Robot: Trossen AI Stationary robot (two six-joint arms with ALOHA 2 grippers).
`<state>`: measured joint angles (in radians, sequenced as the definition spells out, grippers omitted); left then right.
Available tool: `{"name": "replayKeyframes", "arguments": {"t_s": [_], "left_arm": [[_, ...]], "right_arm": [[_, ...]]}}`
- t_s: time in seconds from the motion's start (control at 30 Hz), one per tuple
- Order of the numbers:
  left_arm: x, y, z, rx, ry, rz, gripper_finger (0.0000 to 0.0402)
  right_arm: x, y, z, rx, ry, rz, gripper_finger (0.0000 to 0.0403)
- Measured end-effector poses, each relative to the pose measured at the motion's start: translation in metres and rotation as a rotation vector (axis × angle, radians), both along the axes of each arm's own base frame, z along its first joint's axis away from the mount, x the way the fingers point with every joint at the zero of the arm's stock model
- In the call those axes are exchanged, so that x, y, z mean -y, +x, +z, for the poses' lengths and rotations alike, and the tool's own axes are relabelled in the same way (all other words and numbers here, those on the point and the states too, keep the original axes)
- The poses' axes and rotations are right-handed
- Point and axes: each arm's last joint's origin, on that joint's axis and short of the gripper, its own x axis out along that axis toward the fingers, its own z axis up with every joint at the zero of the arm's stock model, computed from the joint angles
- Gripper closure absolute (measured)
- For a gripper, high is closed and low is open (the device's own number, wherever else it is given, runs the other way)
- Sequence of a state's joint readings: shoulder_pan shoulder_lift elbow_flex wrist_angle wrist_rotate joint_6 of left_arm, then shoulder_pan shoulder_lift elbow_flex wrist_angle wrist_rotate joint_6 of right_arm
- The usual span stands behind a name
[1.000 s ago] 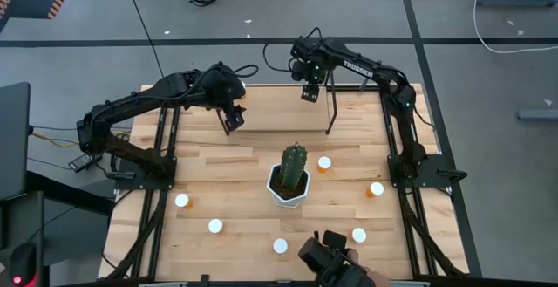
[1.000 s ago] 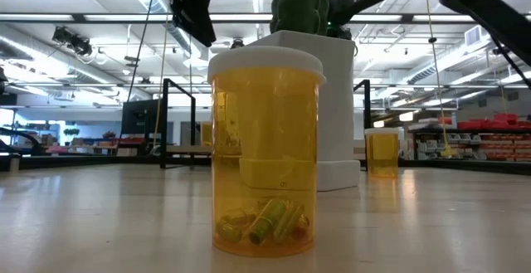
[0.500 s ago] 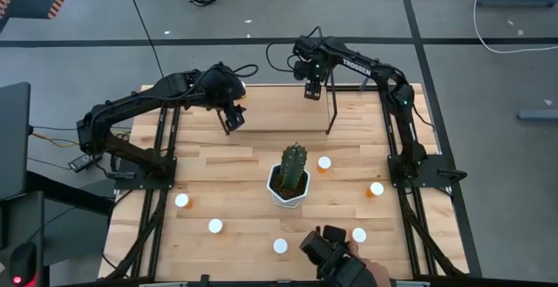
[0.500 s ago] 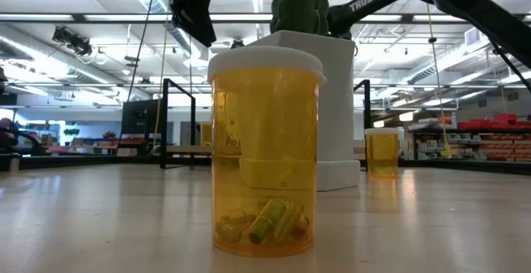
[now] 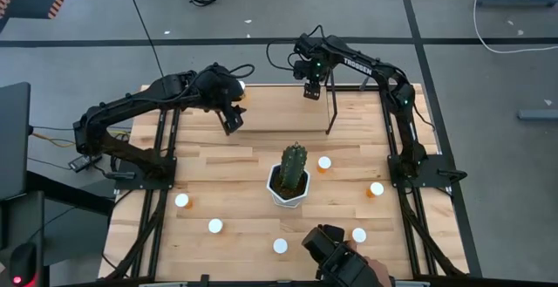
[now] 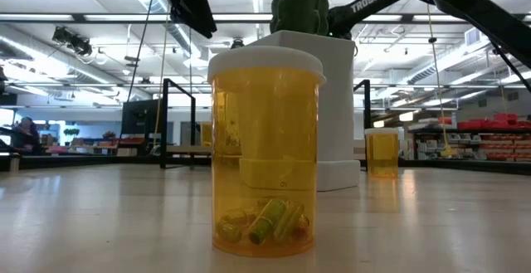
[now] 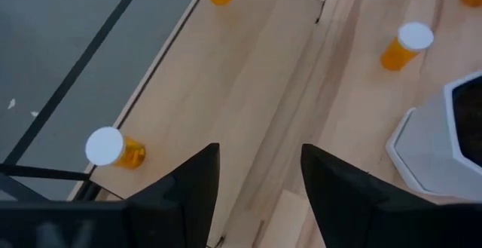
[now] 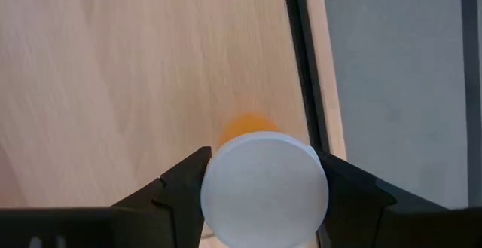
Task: Pick and place medicine bottles onto shelf by color
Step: Put the orange medicine bottle on the shelf
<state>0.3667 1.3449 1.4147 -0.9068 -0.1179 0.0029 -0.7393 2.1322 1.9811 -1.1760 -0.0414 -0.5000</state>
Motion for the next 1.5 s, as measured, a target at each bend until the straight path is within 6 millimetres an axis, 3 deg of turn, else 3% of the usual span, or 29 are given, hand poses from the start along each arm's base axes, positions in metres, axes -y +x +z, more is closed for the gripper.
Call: {"name": "replayKeyframes", "arguments": {"t_s": [0.27, 0.87, 1.5], "left_arm": [[0.001, 0.000, 0.000, -0.003, -0.001, -0.005, 0.0209], [0.002, 0.000, 0.000, -0.003, 0.000, -0.007, 0.0213], [0.002, 0.000, 0.000, -0.004, 0.001, -0.009, 0.0206]], "right_arm": [[-0.005, -0.005, -0.022, -0.071, 0.030, -0.003, 0.0185], [-0.001, -0.002, -0.019, -0.049, -0.004, -0.008, 0.0171], [-0.005, -0.006, -0.015, -0.070, 0.018, -0.043, 0.0099]]}}
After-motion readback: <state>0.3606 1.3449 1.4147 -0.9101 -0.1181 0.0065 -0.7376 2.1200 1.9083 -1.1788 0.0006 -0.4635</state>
